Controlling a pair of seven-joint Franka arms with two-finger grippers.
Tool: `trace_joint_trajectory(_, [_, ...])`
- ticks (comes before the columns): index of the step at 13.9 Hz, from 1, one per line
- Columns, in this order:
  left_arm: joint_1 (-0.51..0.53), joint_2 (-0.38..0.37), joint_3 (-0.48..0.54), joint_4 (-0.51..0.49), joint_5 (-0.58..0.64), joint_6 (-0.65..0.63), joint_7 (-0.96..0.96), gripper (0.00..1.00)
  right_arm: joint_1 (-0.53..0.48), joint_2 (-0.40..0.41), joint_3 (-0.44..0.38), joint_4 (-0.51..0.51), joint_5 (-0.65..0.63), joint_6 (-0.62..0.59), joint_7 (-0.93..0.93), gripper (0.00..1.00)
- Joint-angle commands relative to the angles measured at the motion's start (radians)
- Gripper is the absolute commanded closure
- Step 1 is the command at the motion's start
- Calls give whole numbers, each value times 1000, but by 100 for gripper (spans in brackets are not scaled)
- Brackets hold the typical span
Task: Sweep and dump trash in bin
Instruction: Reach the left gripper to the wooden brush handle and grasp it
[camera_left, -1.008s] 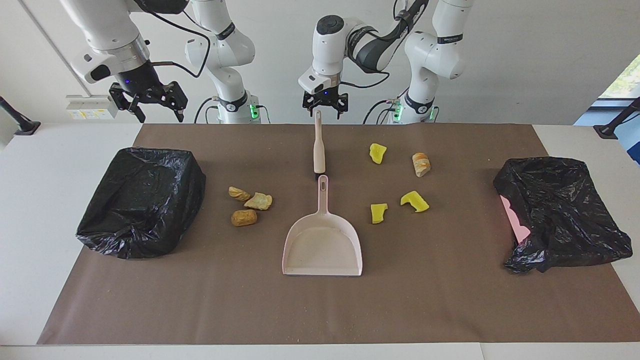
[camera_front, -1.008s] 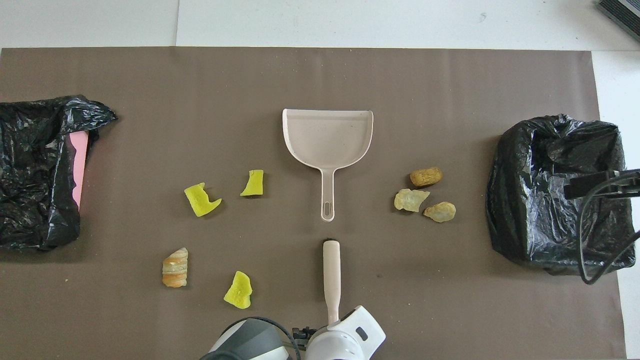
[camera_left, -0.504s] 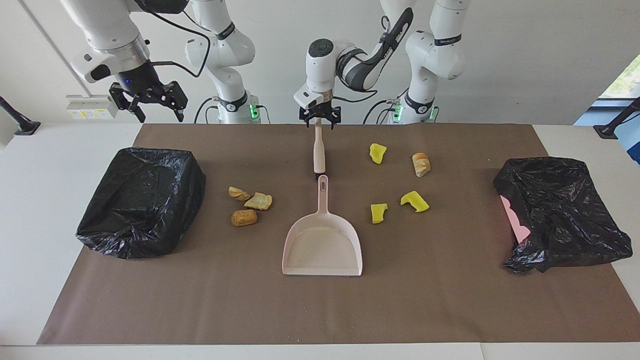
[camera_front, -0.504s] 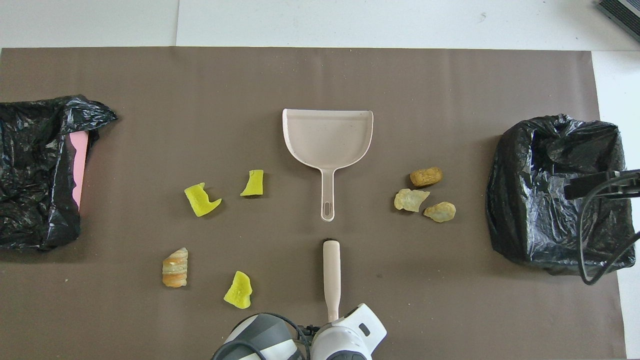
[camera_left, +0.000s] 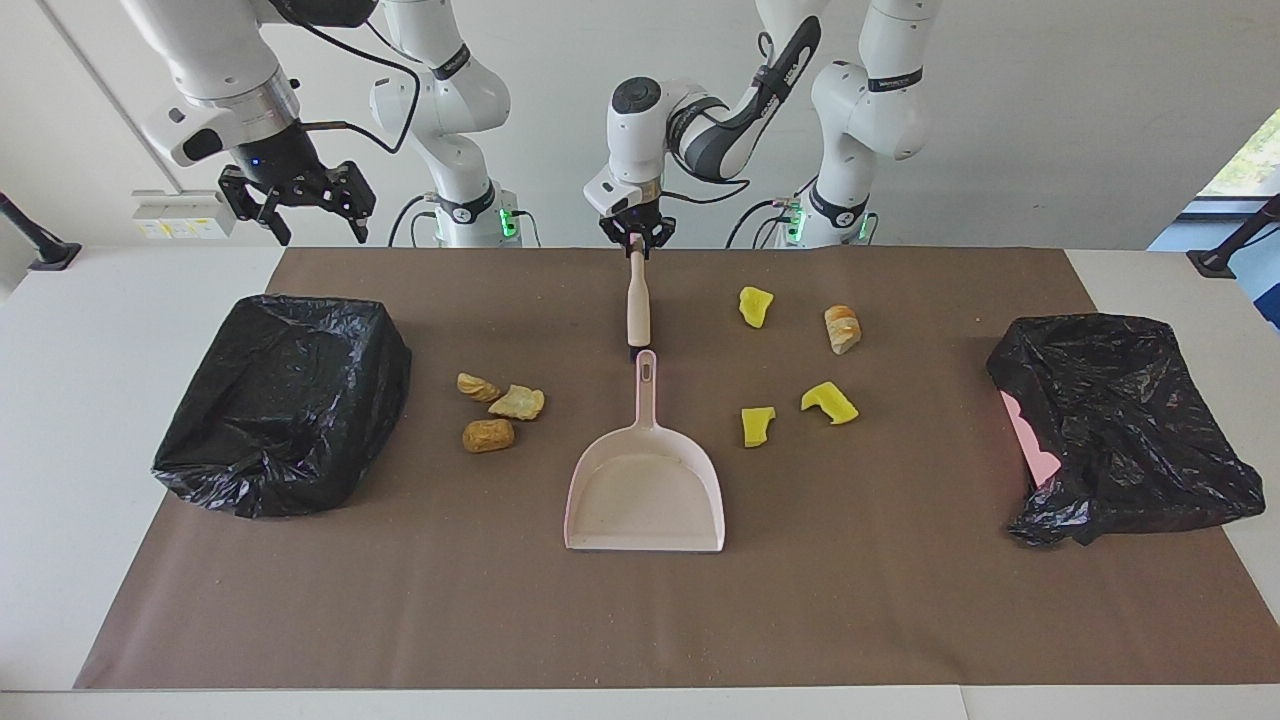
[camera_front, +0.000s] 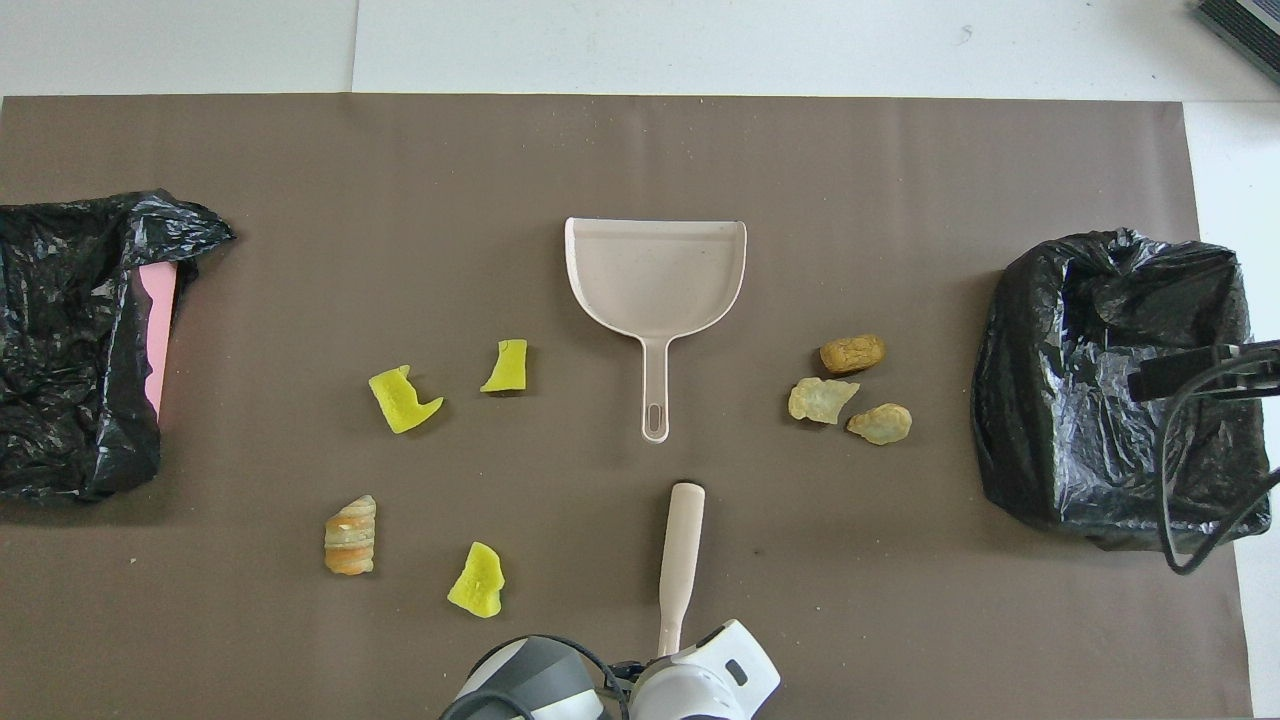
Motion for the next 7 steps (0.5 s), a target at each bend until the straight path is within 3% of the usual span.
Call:
trace_joint_trajectory(1, [-19, -11, 18, -18, -17, -3, 10, 83, -7, -23, 4, -26, -3, 7, -30, 0])
trace_joint_trajectory(4, [-6, -30, 24, -6, -17, -79, 27, 98, -7, -23, 4, -25, -3, 7, -30, 0])
trace_joint_trajectory(7, [70, -96, 32, 15, -13, -240, 120, 100, -7, -23, 4, -26, -3, 5, -27, 0])
